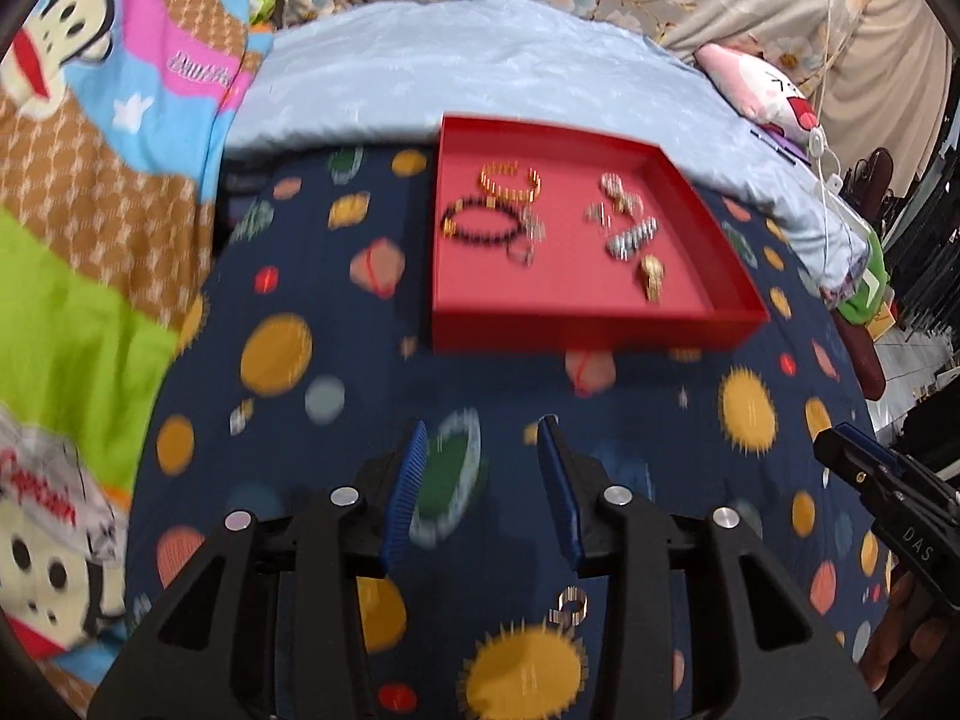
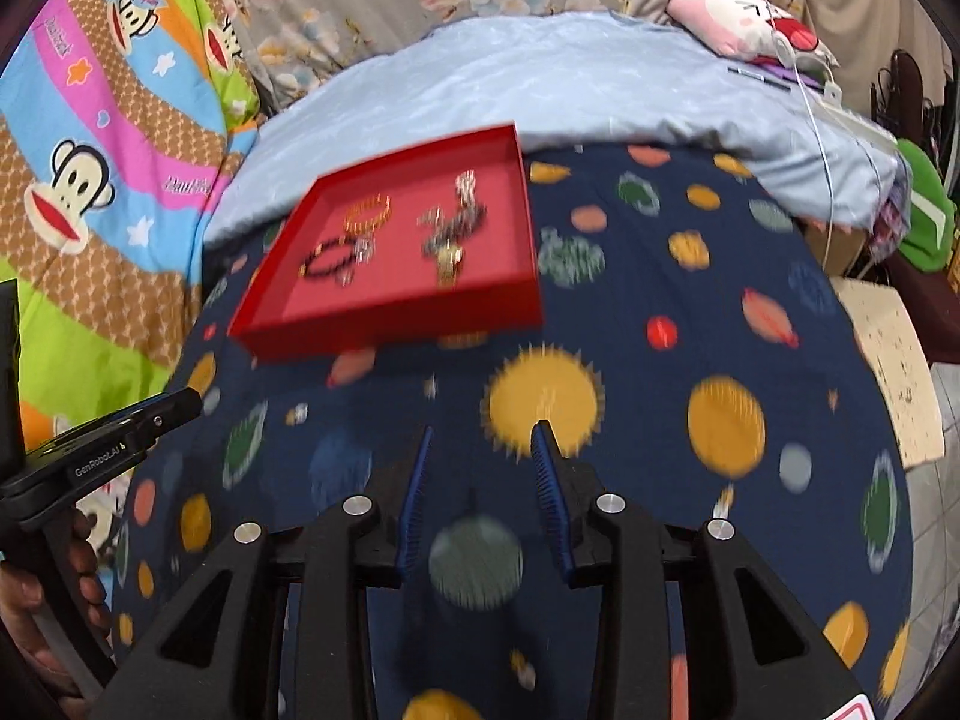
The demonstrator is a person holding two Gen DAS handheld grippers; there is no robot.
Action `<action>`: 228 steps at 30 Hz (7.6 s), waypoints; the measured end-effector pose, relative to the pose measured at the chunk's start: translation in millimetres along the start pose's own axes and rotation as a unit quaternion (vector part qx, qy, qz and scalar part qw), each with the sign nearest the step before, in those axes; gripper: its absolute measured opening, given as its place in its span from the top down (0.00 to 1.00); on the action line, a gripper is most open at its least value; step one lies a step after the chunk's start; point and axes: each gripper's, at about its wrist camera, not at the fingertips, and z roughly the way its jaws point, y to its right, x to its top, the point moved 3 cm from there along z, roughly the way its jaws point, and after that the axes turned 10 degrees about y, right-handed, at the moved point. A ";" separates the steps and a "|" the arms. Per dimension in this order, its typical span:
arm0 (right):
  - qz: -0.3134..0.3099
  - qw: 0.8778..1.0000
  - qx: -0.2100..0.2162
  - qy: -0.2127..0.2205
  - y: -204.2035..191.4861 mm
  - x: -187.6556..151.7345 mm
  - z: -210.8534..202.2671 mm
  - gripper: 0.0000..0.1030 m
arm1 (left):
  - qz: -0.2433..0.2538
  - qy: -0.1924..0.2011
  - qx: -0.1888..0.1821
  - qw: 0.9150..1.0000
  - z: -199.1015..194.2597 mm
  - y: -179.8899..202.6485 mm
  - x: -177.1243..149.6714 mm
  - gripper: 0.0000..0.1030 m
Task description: Organize jewelry
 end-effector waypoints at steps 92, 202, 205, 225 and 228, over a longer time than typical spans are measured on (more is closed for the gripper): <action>-0.096 0.991 0.060 -0.067 -93.8 -58.5 63.4 0.83 | 0.051 -0.026 0.024 0.998 -4.3 -11.0 -99.7 0.77; -0.023 0.999 0.035 0.023 -42.7 54.5 57.2 0.68 | 0.035 0.038 -0.005 0.999 43.4 25.1 51.4 0.63; -0.018 0.999 0.033 0.022 -40.6 44.7 45.4 0.66 | 0.031 0.037 -0.002 0.999 31.4 23.7 41.3 0.57; -0.026 0.998 -0.003 0.055 -45.8 28.2 2.7 0.38 | 0.032 0.068 0.047 0.996 -15.8 42.7 30.2 0.41; -0.023 0.997 -0.021 0.068 -43.0 30.4 -4.1 0.32 | 0.033 0.077 0.059 0.995 -21.9 43.7 32.3 0.34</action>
